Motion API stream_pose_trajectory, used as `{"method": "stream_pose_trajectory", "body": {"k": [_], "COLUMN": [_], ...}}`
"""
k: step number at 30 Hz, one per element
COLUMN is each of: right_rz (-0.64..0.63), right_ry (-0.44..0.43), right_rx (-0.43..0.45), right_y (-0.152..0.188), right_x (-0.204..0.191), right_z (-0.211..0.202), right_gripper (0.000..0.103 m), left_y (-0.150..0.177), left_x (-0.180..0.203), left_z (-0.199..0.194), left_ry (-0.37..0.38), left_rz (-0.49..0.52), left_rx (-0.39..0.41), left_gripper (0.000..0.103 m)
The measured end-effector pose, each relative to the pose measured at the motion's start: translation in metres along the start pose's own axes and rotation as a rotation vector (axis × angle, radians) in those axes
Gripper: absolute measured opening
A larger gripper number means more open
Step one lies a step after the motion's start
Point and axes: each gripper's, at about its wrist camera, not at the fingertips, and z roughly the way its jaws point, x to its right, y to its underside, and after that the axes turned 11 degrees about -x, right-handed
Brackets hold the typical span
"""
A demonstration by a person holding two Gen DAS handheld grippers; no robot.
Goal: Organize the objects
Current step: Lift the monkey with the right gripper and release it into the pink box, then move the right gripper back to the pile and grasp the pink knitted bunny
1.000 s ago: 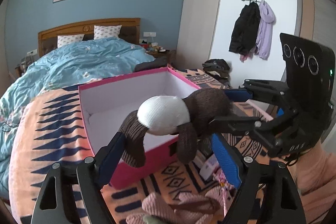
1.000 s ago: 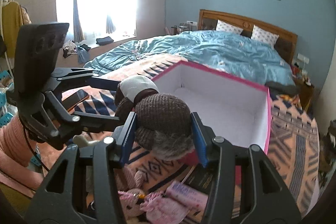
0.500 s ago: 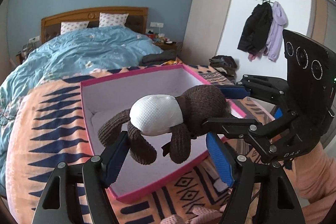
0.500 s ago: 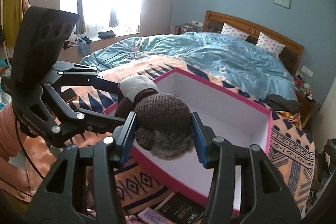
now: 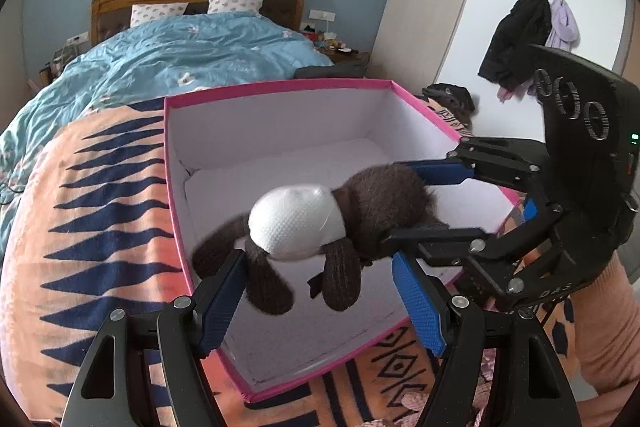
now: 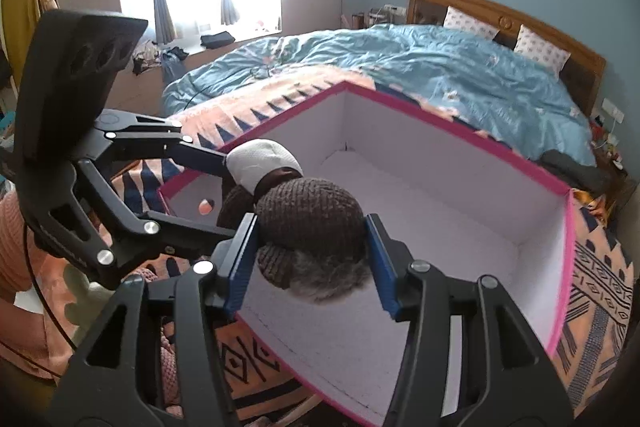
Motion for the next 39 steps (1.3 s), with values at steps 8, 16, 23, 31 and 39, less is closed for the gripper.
{"method": "stream_pose_trajectory", "body": {"k": [8, 16, 23, 31, 39], "right_rz": [0.091, 0.182, 0.288, 0.341, 0.294], "right_ry": [-0.028, -0.032, -0.063, -0.131, -0.096], "right_rx": [-0.006, 0.026, -0.019, -0.014, 0.094], "right_y": [0.004, 0.026, 0.054, 0.064, 0.077], "right_x": [0.017, 0.024, 0.04, 0.041, 0.01], "right_z": [0.007, -0.023, -0.031, -0.035, -0.075], "right_gripper": [0.06, 0.068, 0.069, 0.069, 0.069], "left_y": [0.006, 0.018, 0.021, 0.021, 0.039], "left_x": [0.01, 0.017, 0.011, 0.014, 0.018], "left_z": [0.0, -0.011, -0.014, -0.011, -0.053], "left_ry": [-0.039, -0.065, -0.051, -0.101, -0.078], "left_rz": [0.033, 0.05, 0.033, 0.025, 0.009], "left_rx": [0.004, 0.044, 0.06, 0.058, 0.163], "left_gripper": [0.075, 0.076, 0.077, 0.077, 0.077]}}
